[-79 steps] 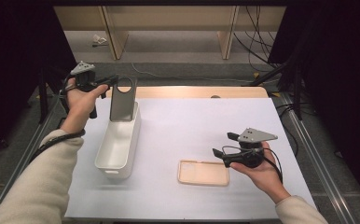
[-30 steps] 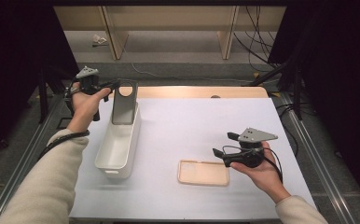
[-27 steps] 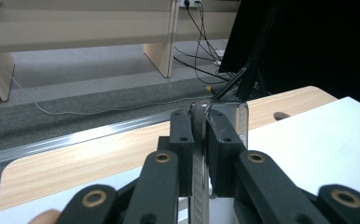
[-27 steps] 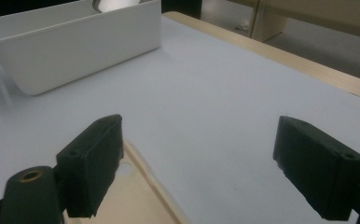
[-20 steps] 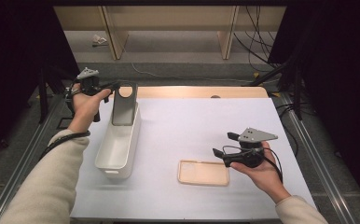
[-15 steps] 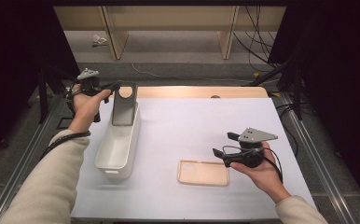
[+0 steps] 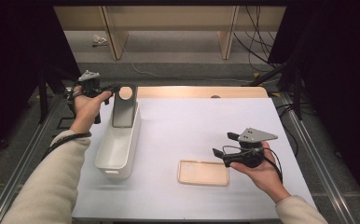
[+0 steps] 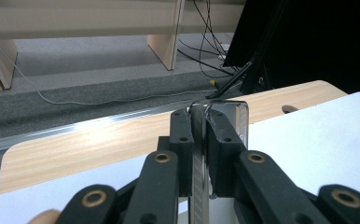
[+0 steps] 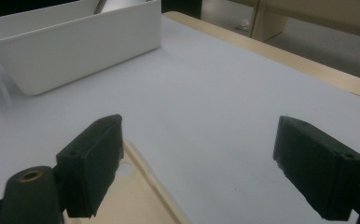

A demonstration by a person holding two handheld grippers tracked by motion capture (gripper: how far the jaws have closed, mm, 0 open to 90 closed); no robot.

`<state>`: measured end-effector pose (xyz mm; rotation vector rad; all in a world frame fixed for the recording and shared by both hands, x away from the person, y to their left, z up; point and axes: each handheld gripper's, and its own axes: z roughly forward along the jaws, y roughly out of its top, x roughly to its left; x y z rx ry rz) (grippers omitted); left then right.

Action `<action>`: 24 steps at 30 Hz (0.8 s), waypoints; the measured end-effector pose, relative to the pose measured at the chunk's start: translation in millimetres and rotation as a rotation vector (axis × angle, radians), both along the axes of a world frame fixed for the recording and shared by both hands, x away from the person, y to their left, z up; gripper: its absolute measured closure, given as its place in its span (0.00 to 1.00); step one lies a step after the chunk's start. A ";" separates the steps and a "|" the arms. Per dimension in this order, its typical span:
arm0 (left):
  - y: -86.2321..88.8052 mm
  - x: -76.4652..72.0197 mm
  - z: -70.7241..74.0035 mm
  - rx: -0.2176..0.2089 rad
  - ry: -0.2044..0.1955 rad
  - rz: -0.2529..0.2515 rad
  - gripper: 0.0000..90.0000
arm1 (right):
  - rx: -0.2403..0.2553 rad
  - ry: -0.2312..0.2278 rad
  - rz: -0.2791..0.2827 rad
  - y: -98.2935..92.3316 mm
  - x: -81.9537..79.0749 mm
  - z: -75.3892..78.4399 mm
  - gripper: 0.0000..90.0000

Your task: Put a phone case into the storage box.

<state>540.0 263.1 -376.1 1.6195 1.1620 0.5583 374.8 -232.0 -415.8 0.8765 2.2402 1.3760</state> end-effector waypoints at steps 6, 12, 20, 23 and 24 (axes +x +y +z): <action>-0.3 1.5 -4.5 -0.001 0.010 0.002 0.90 | 0.000 0.000 0.000 -0.4 0.2 0.0 0.19; 0.0 2.4 -8.4 -0.005 0.015 0.007 0.90 | -0.001 0.002 0.000 -0.5 0.2 -0.1 0.19; 2.2 3.1 -14.0 -0.013 0.026 0.019 0.90 | -0.002 0.001 0.000 -0.5 0.4 -0.2 0.19; 2.7 3.4 -15.9 -0.015 0.028 0.021 0.90 | -0.003 0.001 -0.001 -0.7 0.6 -0.3 0.19; 2.7 3.5 -16.1 -0.015 0.029 0.021 0.90 | -0.003 0.001 -0.001 -0.7 0.6 -0.3 0.19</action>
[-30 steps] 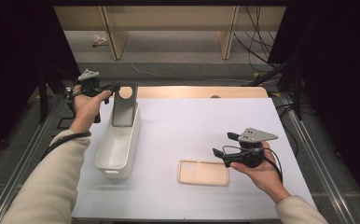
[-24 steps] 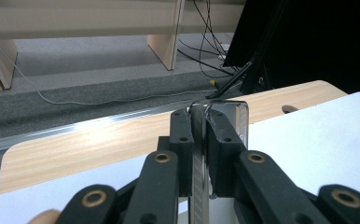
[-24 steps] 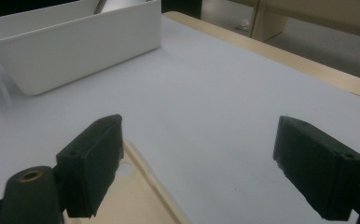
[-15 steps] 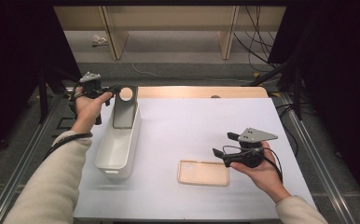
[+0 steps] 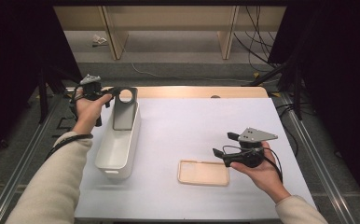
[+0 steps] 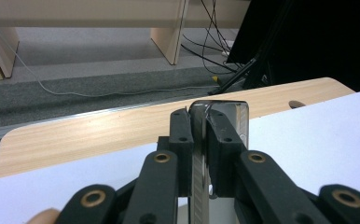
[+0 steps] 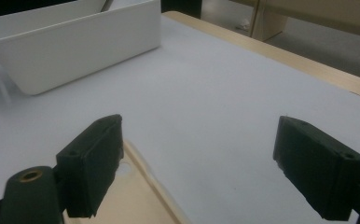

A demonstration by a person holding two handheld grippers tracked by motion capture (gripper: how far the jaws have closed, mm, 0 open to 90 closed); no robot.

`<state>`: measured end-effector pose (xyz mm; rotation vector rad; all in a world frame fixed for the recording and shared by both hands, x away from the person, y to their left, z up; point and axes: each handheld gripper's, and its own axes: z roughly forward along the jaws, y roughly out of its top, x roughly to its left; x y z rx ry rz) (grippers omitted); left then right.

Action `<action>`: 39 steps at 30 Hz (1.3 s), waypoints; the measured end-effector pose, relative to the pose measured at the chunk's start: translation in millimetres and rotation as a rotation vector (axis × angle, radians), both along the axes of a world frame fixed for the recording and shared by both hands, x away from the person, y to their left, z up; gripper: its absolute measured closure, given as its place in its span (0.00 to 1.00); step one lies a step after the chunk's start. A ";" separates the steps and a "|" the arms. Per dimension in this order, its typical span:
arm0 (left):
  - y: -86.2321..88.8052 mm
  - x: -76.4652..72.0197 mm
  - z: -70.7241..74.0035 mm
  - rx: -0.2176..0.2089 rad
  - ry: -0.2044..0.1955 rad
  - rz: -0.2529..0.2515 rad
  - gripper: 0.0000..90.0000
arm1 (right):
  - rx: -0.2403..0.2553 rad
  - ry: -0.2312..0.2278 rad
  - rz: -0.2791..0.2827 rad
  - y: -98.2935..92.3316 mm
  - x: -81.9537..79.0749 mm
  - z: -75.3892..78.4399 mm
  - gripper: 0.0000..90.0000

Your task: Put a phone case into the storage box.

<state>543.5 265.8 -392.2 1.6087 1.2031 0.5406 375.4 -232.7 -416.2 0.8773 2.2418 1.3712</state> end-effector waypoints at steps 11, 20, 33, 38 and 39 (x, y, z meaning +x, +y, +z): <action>-0.4 2.8 -1.3 0.010 0.006 0.008 0.88 | 0.000 0.001 0.002 0.6 0.1 -0.4 0.19; -0.2 5.3 -4.0 0.027 0.014 0.020 0.86 | 0.000 0.001 0.001 0.1 0.3 -0.3 0.19; 1.4 8.1 -7.6 0.055 0.029 0.027 0.84 | 0.000 0.001 0.002 0.0 0.3 -0.3 0.19; 0.6 9.6 -8.1 0.065 0.033 0.030 0.83 | 0.001 0.002 0.003 0.0 0.3 -0.3 0.19; 0.3 9.8 -8.2 0.068 0.034 0.030 0.83 | 0.000 0.002 0.004 0.0 0.3 -0.4 0.19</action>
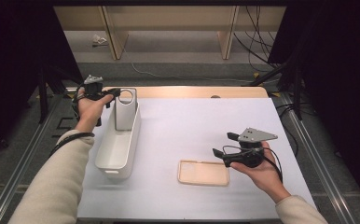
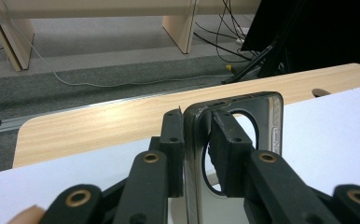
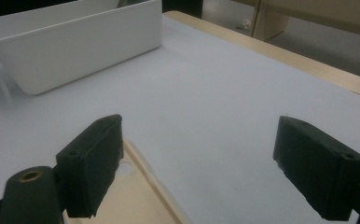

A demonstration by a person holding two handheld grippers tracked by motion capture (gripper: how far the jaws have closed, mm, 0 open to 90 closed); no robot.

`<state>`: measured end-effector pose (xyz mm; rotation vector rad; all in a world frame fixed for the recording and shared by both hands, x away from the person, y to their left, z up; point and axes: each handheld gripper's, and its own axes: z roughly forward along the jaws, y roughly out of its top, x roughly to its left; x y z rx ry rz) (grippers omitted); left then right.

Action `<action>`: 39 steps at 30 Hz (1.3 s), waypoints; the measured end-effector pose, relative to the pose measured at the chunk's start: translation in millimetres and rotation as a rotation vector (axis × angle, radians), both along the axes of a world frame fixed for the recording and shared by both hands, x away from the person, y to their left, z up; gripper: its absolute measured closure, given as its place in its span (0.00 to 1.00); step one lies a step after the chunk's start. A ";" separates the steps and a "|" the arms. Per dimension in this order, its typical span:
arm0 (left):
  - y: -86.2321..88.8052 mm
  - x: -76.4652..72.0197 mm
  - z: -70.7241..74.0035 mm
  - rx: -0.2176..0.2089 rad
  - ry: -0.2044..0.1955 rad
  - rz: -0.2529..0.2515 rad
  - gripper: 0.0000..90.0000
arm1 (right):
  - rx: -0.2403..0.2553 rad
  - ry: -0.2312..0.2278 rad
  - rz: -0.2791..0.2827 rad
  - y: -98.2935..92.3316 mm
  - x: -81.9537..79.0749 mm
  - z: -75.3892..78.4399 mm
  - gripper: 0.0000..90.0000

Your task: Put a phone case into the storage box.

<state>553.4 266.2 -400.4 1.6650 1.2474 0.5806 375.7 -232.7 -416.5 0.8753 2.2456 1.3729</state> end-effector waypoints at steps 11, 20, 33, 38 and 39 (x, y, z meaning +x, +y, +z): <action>-2.2 1.4 -0.6 0.025 0.004 -0.007 0.78 | 0.000 0.002 0.001 -0.1 0.1 -0.3 0.19; -6.7 -0.4 8.0 0.055 0.029 0.005 0.52 | -0.003 0.005 0.003 0.7 0.0 -0.6 0.19; -9.0 -10.2 24.2 0.091 0.023 0.020 0.23 | -0.005 0.005 0.002 1.2 0.2 -0.9 0.19; -13.3 -22.8 30.9 0.084 0.021 -0.007 0.12 | -0.011 0.009 0.003 1.4 -0.1 -0.9 0.18; -14.0 -25.4 32.0 0.079 0.017 -0.012 0.10 | -0.014 0.010 0.004 1.4 -0.1 -1.1 0.18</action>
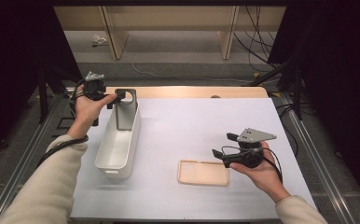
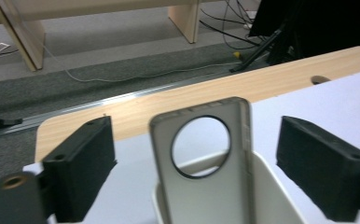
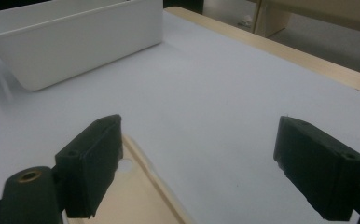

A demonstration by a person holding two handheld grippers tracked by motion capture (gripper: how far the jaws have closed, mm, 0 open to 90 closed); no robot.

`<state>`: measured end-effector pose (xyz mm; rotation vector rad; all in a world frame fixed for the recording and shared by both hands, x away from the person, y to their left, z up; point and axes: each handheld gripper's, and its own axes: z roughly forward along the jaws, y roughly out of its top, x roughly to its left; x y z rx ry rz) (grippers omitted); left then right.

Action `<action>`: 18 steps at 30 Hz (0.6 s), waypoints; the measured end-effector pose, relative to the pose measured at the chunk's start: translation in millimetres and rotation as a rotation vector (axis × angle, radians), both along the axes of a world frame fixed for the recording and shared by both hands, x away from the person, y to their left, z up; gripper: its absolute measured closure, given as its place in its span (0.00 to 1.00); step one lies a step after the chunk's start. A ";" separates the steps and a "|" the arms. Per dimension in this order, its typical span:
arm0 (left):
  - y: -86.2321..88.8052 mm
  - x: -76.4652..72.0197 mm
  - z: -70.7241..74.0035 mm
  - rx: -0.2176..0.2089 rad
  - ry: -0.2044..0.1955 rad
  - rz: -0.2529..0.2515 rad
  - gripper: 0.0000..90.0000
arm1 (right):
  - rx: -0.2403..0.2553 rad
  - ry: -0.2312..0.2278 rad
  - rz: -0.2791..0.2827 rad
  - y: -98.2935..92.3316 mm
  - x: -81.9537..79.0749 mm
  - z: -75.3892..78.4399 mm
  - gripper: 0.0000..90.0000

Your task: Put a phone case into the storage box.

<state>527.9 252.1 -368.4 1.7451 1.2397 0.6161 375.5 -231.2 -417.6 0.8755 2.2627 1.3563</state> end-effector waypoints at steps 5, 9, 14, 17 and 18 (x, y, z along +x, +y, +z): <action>-6.6 -22.3 6.0 -0.004 -0.040 -0.046 0.05 | -0.001 0.008 -0.001 0.5 0.5 -0.8 0.18; -11.1 -36.3 6.6 -0.004 -0.050 -0.069 0.03 | -0.003 0.013 -0.001 1.3 0.5 -1.4 0.18; -15.3 -52.5 5.7 -0.012 -0.070 -0.087 0.03 | -0.005 0.011 -0.001 1.2 0.4 -1.0 0.18; -17.2 -66.2 3.7 -0.020 -0.086 -0.087 0.06 | -0.006 0.014 -0.002 1.1 0.7 -1.4 0.18; -17.7 -69.5 2.9 -0.019 -0.087 -0.087 0.06 | -0.006 0.014 -0.001 1.2 0.7 -1.5 0.18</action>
